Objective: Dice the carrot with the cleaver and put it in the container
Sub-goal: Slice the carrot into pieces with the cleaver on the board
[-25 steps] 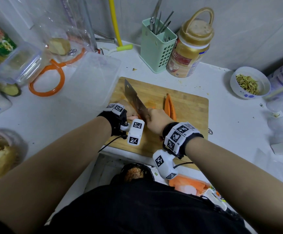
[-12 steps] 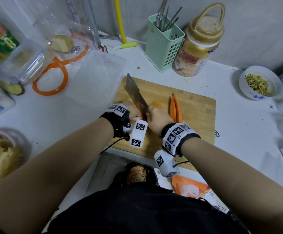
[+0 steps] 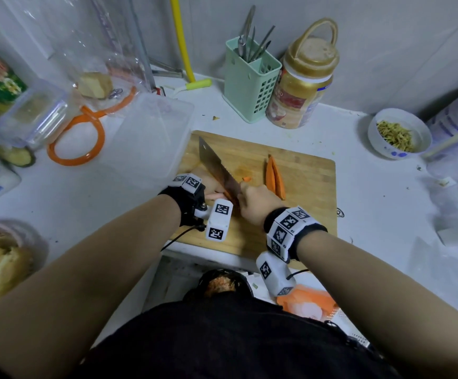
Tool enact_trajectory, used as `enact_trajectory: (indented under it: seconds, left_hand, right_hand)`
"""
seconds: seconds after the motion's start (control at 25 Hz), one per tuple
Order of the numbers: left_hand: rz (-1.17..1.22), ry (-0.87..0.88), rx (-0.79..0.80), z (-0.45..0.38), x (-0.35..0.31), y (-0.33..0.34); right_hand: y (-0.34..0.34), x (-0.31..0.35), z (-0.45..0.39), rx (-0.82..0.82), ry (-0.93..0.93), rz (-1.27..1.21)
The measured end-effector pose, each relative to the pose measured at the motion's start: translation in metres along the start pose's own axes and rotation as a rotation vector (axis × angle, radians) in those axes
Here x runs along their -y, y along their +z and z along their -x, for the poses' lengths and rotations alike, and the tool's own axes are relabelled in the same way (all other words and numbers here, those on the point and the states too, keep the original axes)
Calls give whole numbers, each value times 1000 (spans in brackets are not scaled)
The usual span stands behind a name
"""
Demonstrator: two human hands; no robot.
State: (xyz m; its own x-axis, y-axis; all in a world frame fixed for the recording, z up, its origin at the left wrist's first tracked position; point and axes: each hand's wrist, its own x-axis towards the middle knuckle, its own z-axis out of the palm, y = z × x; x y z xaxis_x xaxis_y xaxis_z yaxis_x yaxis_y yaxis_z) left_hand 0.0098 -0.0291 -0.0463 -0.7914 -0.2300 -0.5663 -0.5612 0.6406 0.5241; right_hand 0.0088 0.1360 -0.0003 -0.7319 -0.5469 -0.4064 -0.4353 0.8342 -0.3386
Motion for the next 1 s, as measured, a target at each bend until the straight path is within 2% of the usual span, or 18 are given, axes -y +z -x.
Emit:
enact_trajectory:
  seconds: [0.08, 0.12, 0.24, 0.32, 0.44, 0.56, 0.76, 0.84, 0.92, 1.0]
  left_hand:
    - [26, -110, -42, 1, -4, -3]
    - [28, -109, -69, -3, -4, -4]
    - [17, -102, -3, 4, -12, -6]
    - [-45, -88, -57, 6, -16, -6]
    - [-137, 66, -199, 7, -29, -4]
    - [-251, 211, -145, 3, -34, 4]
    - [-384, 233, -79, 4, -45, 17]
    - [-486, 334, -62, -1, -48, 24]
    - [-510, 346, -78, -1, -54, 29]
    - [-363, 283, -133, 2, -61, 29]
  right_hand:
    - [0, -7, 6, -26, 22, -49]
    - [-2, -9, 8, -52, 36, -90]
    - [-8, -16, 11, -159, 90, -214]
    - [-15, -21, 11, -202, 122, -262]
    - [-18, -34, 10, -231, 174, -352]
    - [-17, -44, 14, -224, 210, -381]
    - [-18, -54, 16, -228, 248, -381]
    - [-21, -57, 18, -253, 253, -395]
    - [-27, -58, 21, -290, 254, -441]
    - [-31, -59, 24, -321, 271, -463]
